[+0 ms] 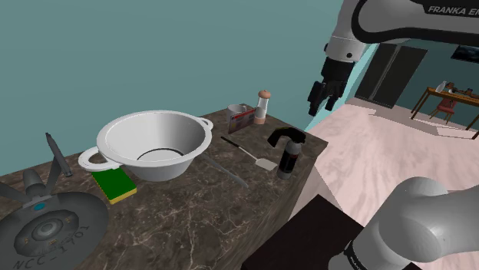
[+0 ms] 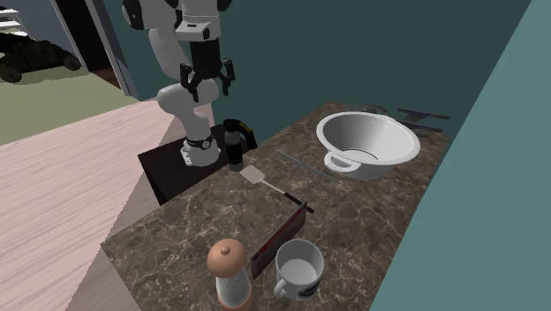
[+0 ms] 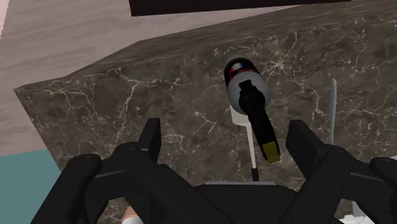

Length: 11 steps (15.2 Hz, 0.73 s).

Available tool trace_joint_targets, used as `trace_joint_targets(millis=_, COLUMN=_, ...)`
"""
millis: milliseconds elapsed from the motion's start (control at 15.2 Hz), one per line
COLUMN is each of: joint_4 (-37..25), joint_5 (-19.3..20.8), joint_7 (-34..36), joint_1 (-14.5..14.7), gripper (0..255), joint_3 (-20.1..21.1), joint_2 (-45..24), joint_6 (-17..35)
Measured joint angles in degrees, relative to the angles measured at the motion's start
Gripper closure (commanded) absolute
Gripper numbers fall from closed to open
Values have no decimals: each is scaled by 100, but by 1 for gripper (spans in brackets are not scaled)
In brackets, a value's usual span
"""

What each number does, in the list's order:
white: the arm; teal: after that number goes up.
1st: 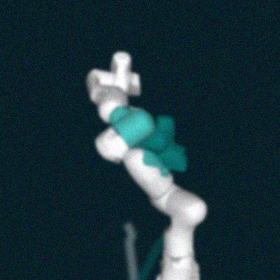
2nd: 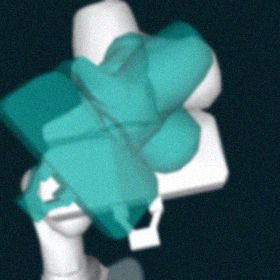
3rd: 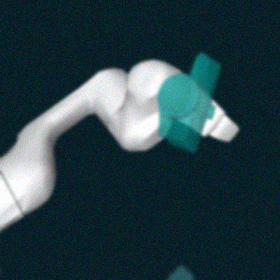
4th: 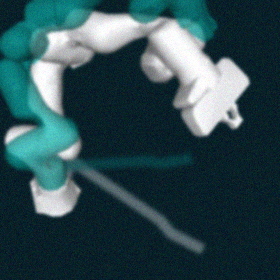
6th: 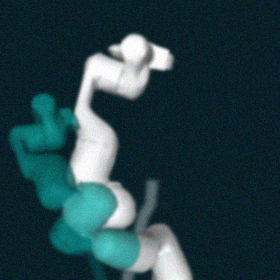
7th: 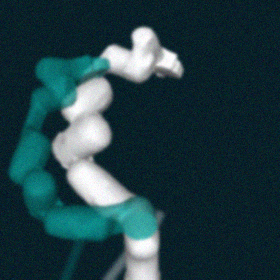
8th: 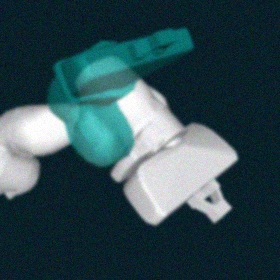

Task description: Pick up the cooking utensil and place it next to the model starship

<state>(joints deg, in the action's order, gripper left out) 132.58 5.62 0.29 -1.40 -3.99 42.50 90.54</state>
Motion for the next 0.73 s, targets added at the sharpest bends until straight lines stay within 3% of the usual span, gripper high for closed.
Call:
trace_joint_targets(millis=132, joint_4=28, joint_5=-6, joint_7=-9, joint_1=13, gripper=0, joint_3=-4, joint_2=-50, joint_6=82)
trace_joint_targets(millis=726, joint_4=348, joint_5=-168, joint_7=-156, joint_1=272, gripper=0, joint_3=-33, joint_2=-1195, joint_6=1762)
